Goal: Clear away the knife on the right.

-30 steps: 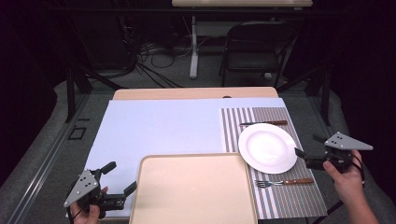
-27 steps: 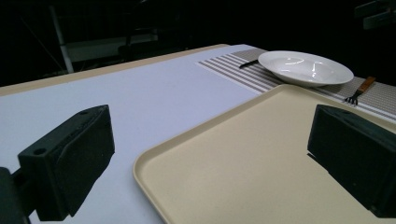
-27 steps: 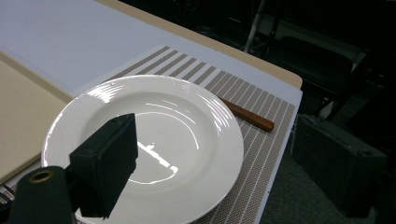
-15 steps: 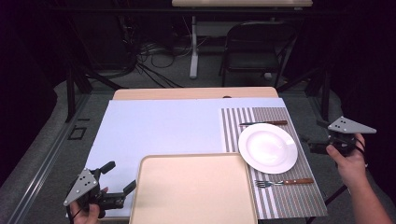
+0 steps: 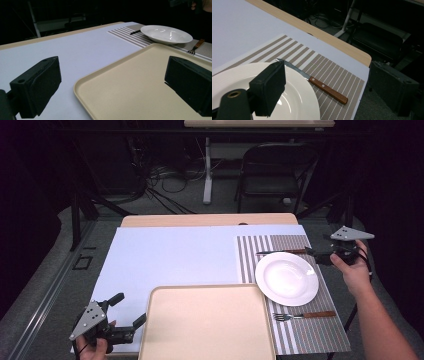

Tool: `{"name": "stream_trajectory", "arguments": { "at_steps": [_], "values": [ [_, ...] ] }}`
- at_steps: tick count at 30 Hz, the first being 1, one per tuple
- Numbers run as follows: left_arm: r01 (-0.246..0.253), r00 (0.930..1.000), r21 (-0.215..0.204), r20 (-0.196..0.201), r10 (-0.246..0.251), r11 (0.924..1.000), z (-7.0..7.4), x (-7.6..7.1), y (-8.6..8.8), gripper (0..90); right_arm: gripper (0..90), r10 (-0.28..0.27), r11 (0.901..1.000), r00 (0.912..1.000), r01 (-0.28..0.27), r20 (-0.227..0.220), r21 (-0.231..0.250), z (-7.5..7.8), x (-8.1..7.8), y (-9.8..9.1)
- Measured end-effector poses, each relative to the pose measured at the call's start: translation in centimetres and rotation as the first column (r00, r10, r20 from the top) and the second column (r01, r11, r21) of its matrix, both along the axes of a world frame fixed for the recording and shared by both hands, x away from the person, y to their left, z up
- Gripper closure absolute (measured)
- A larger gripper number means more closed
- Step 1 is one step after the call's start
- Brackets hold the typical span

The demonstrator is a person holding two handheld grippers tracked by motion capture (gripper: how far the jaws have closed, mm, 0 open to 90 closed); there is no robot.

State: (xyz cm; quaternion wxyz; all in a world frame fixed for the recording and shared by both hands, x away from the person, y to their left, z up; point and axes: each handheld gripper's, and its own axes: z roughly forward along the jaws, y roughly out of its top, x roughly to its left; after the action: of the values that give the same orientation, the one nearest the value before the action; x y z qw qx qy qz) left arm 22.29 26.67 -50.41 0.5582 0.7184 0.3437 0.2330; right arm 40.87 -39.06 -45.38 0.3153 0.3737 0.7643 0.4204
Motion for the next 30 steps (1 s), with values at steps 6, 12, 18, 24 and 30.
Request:
{"name": "stream_trajectory", "arguments": {
  "at_steps": [6,12,18,24,30],
  "values": [
    [-0.008,1.0,0.003,-0.001,0.008,1.0,-0.1,0.0,0.2,0.7,14.8,-0.005,1.0,0.9995,0.005,-0.032,-0.002,-0.5,2.5,0.7],
    [-0.011,0.9999,0.01,-0.001,0.011,0.9999,-0.1,0.1,0.3,0.7,15.0,-0.008,0.9994,0.9986,0.006,-0.052,-0.034,-0.4,4.7,1.3],
    [-0.02,0.9998,0.014,0.001,0.02,0.9997,-0.1,0.1,0.3,0.7,16.7,0.069,0.9932,0.9898,-0.08,-0.125,-0.084,0.0,6.3,1.7],
    [-0.03,0.9995,0.018,-0.001,0.03,0.9994,-0.2,0.3,0.4,0.7,16.7,0.097,0.9824,0.9857,-0.117,-0.138,-0.146,0.3,7.6,2.4],
    [-0.037,0.9993,0.029,-0.004,0.037,0.9989,-0.3,0.3,0.2,0.7,16.8,0.146,0.9603,0.9757,-0.179,-0.164,-0.214,0.3,9.1,3.5]
  ]
}}
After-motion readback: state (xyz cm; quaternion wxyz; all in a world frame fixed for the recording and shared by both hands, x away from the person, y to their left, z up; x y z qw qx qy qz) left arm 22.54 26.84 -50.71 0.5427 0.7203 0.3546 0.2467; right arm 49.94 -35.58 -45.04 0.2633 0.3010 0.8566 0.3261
